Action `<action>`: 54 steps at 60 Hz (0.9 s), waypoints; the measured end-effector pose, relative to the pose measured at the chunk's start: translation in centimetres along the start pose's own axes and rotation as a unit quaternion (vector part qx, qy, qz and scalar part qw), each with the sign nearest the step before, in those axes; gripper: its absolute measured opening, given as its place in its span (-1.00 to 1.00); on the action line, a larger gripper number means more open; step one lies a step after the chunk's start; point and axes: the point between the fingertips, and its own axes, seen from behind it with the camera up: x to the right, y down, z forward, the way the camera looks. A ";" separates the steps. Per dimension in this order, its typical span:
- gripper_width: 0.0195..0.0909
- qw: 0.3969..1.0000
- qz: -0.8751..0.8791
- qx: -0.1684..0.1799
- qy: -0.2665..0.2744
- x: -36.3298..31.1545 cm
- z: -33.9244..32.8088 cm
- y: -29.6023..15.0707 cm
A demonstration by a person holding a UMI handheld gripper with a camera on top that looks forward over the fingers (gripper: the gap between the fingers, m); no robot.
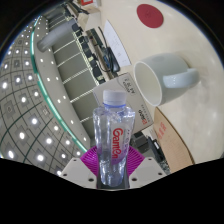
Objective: Pour water
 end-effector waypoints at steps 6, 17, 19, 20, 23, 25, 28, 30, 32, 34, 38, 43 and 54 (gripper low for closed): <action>-0.66 0.996 -0.090 -0.008 0.006 -2.5 -0.7 0.4; -0.65 0.944 -0.330 0.005 0.027 -8.9 -2.4 -2.2; -0.66 0.925 -0.378 0.013 0.032 -10.2 -2.7 -3.2; -0.66 0.915 -0.403 0.017 0.034 -10.9 -2.9 -3.8; -0.65 0.881 -0.471 0.028 0.039 -14.0 -5.4 -5.4; -0.66 0.854 -0.517 0.037 0.047 -15.1 -5.7 -6.6; -0.66 0.810 -0.581 0.046 0.060 -16.5 -6.0 -8.3; -0.66 0.779 -0.621 0.050 0.069 -17.3 -6.4 -9.5; -0.65 0.746 -0.659 0.055 0.078 -17.9 -6.8 -10.8; -0.66 0.712 -0.694 0.060 0.090 -18.1 -7.1 -12.2; -0.66 0.643 -0.755 0.066 0.110 -18.2 -7.9 -14.9; -0.66 0.566 -0.811 0.062 0.135 -16.5 -7.9 -18.1; -0.66 0.517 -0.838 0.023 0.174 -9.0 -7.7 -23.6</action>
